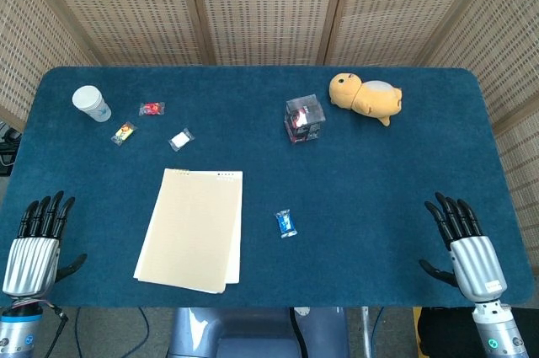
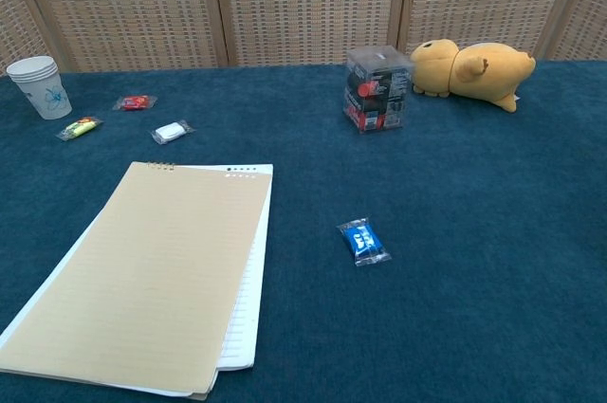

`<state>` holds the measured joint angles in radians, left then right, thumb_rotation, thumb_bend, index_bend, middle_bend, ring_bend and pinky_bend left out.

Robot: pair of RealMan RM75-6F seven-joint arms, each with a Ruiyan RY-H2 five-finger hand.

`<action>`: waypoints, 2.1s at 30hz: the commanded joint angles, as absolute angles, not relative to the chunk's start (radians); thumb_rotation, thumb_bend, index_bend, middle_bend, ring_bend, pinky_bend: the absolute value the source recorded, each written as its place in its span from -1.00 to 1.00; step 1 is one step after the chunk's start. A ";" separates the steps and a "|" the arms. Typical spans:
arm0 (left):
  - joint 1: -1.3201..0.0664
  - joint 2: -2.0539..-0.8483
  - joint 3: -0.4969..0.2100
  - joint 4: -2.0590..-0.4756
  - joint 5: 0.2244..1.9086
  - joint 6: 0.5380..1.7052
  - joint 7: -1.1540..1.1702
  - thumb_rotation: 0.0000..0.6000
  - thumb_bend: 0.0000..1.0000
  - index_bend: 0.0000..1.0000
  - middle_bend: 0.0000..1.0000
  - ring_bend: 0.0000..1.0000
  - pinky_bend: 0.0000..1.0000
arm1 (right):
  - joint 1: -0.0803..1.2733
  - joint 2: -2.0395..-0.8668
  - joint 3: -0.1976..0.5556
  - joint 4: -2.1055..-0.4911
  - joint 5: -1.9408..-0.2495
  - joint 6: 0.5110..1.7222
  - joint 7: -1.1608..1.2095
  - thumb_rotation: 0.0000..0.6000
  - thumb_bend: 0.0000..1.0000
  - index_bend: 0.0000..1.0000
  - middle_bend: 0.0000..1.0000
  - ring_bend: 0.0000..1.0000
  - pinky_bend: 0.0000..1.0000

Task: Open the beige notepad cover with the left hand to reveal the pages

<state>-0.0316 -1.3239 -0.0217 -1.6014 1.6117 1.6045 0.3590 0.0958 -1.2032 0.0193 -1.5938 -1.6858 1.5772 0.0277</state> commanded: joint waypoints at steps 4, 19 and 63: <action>-0.049 -1.319 0.008 -1.620 1.648 1.566 0.374 1.00 -0.98 -1.00 -1.00 -1.00 -0.96 | 0.094 -1.200 0.023 -1.595 -1.680 1.581 0.035 1.00 -0.91 -0.91 -1.00 -1.00 -1.00; -0.104 -1.345 0.115 -1.661 1.771 1.411 0.473 1.00 -0.68 -1.00 -1.00 -1.00 -0.96 | 0.088 -1.190 0.024 -1.601 -1.686 1.598 0.054 1.00 -0.91 -0.91 -1.00 -1.00 -1.00; -0.162 -1.574 0.130 -1.519 1.722 1.239 0.639 1.00 -0.38 -1.00 -1.00 -1.00 -0.96 | 0.084 -1.176 0.032 -1.598 -1.678 1.608 0.116 1.00 -0.91 -0.91 -1.00 -1.00 -1.00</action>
